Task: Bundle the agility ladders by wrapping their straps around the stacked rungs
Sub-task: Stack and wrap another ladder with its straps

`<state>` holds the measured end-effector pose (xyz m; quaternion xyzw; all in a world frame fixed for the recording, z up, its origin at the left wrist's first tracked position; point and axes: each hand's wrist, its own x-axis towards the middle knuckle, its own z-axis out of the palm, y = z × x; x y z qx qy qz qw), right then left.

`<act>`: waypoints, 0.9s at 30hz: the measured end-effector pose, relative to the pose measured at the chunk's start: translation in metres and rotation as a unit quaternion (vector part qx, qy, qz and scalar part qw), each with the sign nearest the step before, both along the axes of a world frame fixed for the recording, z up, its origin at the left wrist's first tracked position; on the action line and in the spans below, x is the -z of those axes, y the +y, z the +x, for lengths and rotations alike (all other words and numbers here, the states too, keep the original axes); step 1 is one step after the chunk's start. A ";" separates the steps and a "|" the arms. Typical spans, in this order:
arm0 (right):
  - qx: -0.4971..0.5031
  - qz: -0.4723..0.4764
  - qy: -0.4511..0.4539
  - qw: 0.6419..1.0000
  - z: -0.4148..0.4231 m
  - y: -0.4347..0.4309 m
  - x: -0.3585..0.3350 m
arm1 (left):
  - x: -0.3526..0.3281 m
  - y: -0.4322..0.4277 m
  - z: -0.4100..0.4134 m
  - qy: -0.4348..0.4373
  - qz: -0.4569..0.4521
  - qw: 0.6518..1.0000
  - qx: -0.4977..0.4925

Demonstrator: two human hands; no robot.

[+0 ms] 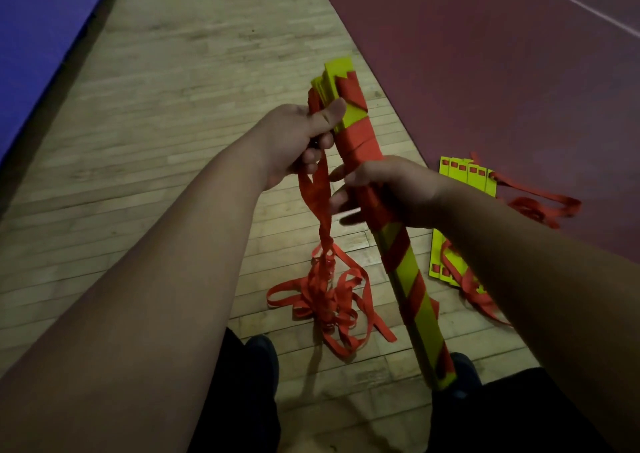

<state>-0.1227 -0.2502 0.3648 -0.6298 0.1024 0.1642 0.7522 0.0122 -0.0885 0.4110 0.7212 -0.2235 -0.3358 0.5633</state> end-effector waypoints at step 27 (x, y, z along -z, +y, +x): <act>0.081 -0.468 0.023 0.880 0.018 0.023 0.028 | 0.023 -0.015 -0.007 -0.081 0.128 0.978 -0.140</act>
